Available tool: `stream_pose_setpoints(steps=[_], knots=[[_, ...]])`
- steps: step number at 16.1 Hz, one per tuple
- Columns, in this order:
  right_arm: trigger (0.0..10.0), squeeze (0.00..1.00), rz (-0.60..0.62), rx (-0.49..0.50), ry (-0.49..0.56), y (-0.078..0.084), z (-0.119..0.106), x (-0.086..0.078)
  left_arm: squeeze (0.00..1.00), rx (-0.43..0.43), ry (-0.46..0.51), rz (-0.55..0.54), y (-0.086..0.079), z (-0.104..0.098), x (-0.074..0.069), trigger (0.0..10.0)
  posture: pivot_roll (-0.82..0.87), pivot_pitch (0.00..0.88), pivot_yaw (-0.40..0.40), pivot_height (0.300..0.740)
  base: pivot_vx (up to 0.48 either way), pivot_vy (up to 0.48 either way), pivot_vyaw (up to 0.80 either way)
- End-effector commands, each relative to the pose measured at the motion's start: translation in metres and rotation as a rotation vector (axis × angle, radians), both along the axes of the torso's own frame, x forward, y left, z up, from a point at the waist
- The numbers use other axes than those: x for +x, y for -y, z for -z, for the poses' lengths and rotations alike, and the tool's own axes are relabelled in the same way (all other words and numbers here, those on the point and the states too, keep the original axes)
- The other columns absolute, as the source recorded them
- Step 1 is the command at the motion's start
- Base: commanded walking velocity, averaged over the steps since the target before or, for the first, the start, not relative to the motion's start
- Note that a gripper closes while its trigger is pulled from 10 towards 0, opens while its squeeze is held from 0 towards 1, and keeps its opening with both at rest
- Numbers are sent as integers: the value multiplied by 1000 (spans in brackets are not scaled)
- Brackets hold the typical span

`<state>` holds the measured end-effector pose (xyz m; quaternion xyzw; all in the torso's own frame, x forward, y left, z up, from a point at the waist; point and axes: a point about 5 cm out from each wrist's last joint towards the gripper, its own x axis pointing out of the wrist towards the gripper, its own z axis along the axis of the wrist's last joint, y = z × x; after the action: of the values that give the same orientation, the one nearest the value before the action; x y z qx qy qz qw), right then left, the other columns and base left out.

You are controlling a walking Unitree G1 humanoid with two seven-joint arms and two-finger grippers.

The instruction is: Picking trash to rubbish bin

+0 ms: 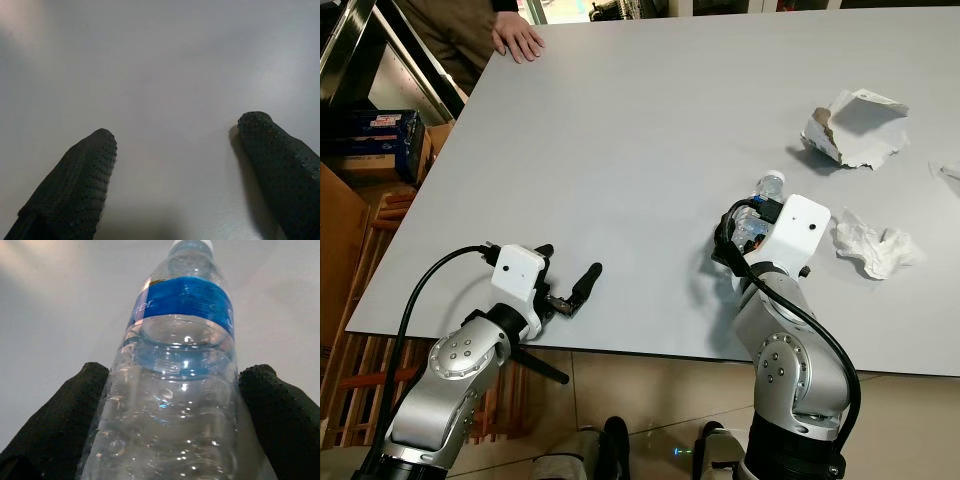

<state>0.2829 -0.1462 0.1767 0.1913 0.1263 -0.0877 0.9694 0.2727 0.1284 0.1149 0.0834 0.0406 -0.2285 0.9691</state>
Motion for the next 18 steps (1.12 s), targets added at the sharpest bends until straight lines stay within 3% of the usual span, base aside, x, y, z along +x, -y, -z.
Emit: stream_pose_setpoints(steps=[1,3,4,5,12,13,15,16,17,18], knots=[[10000,0,-39,99,-89,-17,17,-2,0,54,-130,25,0,28,-10,10000,-30,237,123,740,0,0,0],[10000,0,-38,105,-93,-16,19,-2,0,55,-131,26,0,28,-10,10000,-29,242,125,740,0,0,0],[1608,0,-37,107,-95,-16,20,-2,0,56,-133,28,0,28,-11,10000,-27,242,128,740,0,0,0],[0,0,-37,110,-96,-16,21,-2,0,58,-135,31,0,28,-11,10000,-27,242,128,740,0,0,0],[0,0,-43,105,-105,-17,26,-2,0,62,-137,36,0,29,-11,10000,-23,230,127,740,0,0,0],[980,0,-43,104,-107,-17,27,-2,0,62,-137,36,0,29,-11,10000,-21,231,126,740,0,0,0],[627,0,-45,100,-111,-17,28,-2,0,63,-139,36,0,29,-11,10000,-21,231,126,740,0,0,0],[4902,0,-49,97,-114,-17,28,-2,0,64,-140,35,0,30,-11,10000,-21,231,126,740,0,0,0],[10000,0,-51,90,-118,-17,29,-2,0,65,-140,34,-1,30,-11,10000,-21,231,126,740,0,0,0],[10000,0,-54,76,-122,-17,29,-1,0,66,-140,34,-1,30,-11,10000,-21,231,126,740,0,0,0]])
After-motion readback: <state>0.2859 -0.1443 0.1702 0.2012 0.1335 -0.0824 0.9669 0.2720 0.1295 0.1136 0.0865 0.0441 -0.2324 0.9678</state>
